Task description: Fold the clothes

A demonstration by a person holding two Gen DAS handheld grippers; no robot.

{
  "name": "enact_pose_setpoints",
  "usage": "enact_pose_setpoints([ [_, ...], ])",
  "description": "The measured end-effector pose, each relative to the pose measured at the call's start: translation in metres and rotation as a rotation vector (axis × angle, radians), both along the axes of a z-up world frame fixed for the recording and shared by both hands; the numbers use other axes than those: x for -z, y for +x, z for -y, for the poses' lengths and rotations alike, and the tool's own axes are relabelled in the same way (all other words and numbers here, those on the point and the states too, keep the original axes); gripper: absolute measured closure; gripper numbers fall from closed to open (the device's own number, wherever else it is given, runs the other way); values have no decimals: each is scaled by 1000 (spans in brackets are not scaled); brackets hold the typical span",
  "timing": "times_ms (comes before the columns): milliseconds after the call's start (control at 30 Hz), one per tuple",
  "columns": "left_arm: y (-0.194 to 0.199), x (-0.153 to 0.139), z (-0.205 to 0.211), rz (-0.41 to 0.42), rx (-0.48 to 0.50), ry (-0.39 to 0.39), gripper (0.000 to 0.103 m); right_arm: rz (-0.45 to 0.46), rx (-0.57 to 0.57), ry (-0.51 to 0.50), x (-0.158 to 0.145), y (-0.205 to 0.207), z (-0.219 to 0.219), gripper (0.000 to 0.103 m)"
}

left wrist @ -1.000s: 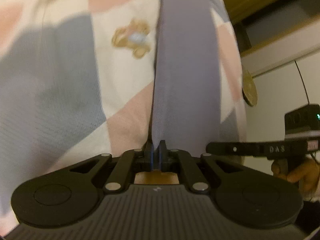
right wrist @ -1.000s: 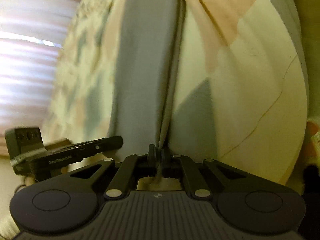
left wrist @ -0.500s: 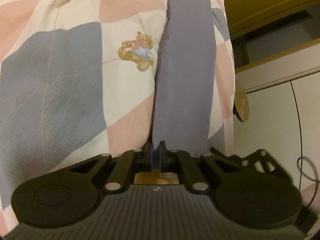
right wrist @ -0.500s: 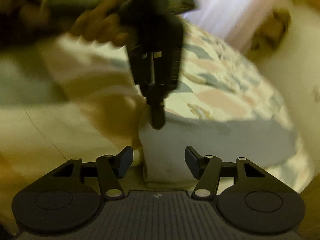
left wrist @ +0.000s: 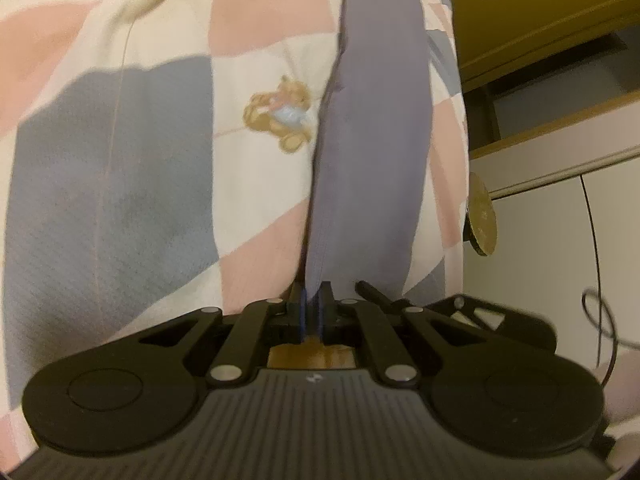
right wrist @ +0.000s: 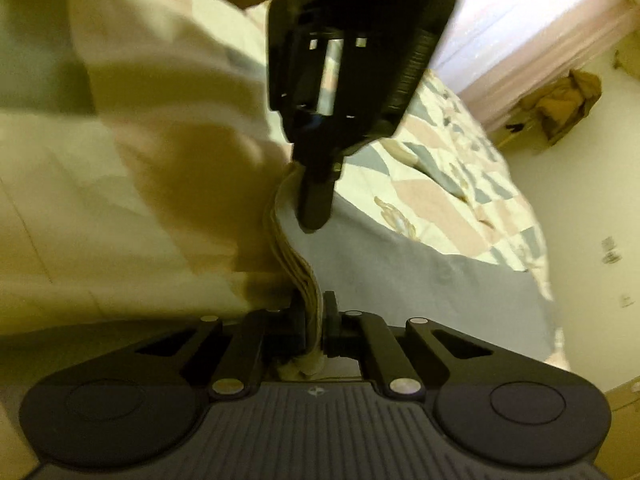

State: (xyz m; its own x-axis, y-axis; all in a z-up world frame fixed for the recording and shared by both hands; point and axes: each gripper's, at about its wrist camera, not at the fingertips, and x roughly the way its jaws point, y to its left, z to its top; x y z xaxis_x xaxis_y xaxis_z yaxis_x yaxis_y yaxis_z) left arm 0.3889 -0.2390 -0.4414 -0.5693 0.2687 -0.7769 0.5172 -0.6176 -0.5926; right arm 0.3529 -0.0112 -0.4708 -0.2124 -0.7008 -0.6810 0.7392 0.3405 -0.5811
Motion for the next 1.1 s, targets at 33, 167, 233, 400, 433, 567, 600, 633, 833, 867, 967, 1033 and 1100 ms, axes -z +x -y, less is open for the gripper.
enact_pose_setpoints([
  [33, 0, -7, -1, -1, 15, -27, 97, 53, -1, 19, -8, -8, 0, 99],
  [167, 5, -51, -9, 19, 77, -214, 85, 462, 133, 191, -51, -73, 27, 99],
  [233, 6, -75, -15, 35, 101, -318, 79, 681, 189, 267, -67, -113, 46, 99],
  [400, -23, -101, -30, 82, 129, -486, 73, 970, 296, 369, -95, -222, 99, 98],
  [433, -34, -102, -32, 86, 129, -498, 73, 979, 299, 368, -98, -241, 106, 98],
  [567, -98, -97, -35, 118, 115, -531, 72, 984, 345, 367, -98, -327, 150, 97],
  [600, -118, -96, -37, 129, 113, -562, 72, 983, 349, 372, -97, -345, 156, 97],
  [633, -137, -95, -38, 137, 104, -579, 72, 985, 348, 382, -94, -367, 167, 97],
  [833, -232, -82, -31, 182, -9, -572, 66, 1012, 286, 416, -68, -479, 218, 97],
  [867, -247, -80, -29, 193, -26, -568, 66, 1012, 268, 414, -66, -493, 224, 97],
  [967, -287, -75, -28, 231, -61, -574, 64, 1012, 218, 412, -65, -536, 240, 97],
  [1033, -307, -74, -22, 234, -77, -577, 64, 1017, 187, 407, -66, -564, 251, 97],
  [1100, -326, -73, -16, 236, -93, -579, 64, 1009, 175, 389, -67, -587, 261, 97],
])
